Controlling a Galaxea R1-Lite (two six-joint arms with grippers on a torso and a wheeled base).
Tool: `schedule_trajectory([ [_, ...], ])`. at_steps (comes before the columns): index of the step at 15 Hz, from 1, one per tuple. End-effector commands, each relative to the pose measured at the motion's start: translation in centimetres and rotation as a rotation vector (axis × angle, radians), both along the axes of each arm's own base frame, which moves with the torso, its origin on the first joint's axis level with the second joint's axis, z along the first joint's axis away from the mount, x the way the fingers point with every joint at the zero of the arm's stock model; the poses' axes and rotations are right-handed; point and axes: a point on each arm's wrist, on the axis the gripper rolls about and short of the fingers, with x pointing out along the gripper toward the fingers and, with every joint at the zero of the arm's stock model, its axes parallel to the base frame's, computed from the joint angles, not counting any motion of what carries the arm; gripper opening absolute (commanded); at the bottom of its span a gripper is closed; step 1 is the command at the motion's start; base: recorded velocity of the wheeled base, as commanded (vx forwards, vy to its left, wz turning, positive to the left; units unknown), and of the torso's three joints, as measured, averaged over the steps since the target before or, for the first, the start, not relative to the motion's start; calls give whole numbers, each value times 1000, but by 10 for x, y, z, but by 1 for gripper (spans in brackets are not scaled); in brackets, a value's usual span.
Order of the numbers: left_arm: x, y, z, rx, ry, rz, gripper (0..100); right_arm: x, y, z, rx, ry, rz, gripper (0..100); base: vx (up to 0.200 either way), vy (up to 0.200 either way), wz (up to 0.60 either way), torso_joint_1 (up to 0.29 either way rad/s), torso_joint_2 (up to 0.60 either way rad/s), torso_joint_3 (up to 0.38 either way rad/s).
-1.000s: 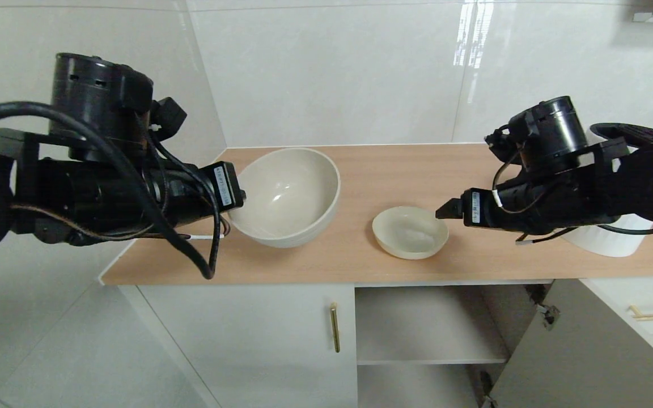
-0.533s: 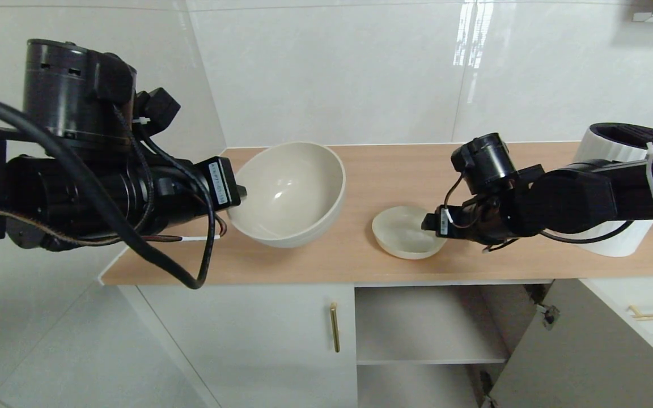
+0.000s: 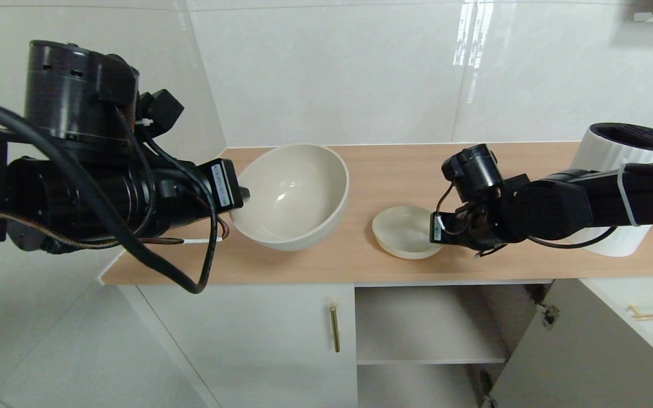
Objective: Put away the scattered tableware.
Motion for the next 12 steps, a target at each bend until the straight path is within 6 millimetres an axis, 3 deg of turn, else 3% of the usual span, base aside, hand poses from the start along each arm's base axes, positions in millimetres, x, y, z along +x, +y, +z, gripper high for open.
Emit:
schedule_trajectory([
  [1,0,0,-1,1,2,-1,0,1,1,-1,-1,2,1,0,0,0,0,0,0,0],
  [3,0,-1,-1,1,2,-2,0,0,-1,5,10,-11,-1,0,0,0,0,0,0,0],
  [5,-3,1,0,0,-1,-3,0,-15,-9,31,69,-45,-3,0,0,0,0,0,0,0],
  [9,-28,15,1,37,-26,-23,0,-82,-41,82,214,-35,166,0,0,0,0,0,0,0],
  [11,-52,21,-2,75,-44,-66,0,-112,-57,89,256,2,231,0,0,0,0,0,0,0],
  [12,-57,21,-6,79,-36,-79,0,-119,-60,85,251,14,233,0,0,0,0,0,0,0],
])
